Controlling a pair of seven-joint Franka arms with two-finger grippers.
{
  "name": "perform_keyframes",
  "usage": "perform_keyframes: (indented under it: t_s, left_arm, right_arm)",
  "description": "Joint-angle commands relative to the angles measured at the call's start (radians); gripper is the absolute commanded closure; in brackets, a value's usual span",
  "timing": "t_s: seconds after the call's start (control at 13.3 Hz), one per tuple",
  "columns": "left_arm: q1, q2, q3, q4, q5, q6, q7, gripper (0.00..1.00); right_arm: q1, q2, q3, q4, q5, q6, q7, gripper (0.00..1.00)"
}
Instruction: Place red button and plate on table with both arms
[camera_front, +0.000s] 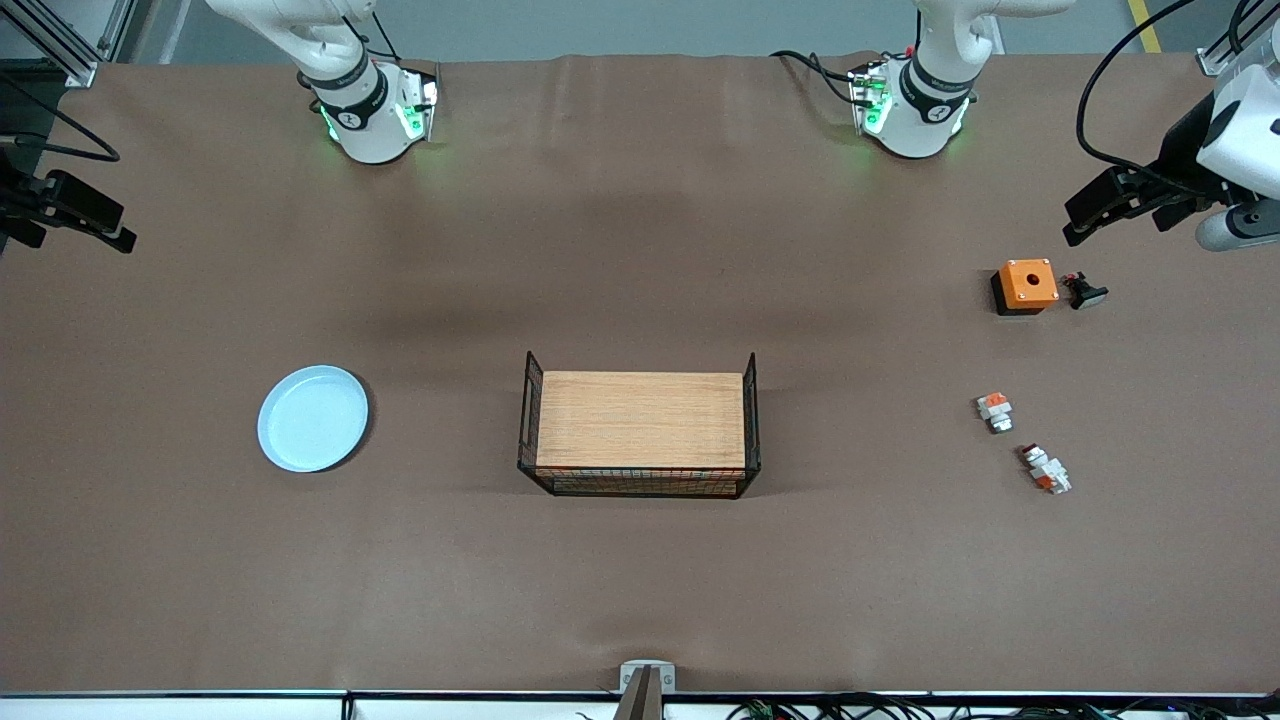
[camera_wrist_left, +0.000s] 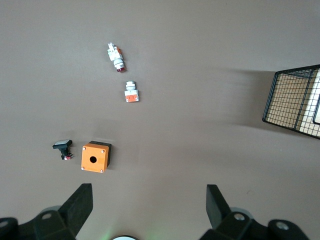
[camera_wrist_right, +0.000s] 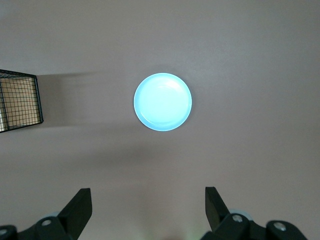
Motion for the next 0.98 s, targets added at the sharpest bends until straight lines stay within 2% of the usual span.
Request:
perform_keyframes:
  t_s: [0.0, 0.3, 0.9]
  left_arm:
    - [0.008, 0.001, 0.002, 0.007, -0.009, 0.006, 0.026, 0.0]
    - [0.037, 0.005, 0.004, 0.004, 0.0, 0.012, 0.026, 0.0]
    - [0.028, 0.008, -0.007, 0.023, 0.0, 0.012, 0.023, 0.0]
  right_arm:
    - [-0.009, -0.018, 0.007, -0.012, 0.008, 0.003, -0.006, 0.0]
    - [-0.012, -0.017, 0.007, 0.004, 0.008, 0.008, -0.005, 0.0]
    - [-0.012, -0.015, 0.006, 0.004, 0.008, 0.011, -0.009, 0.0]
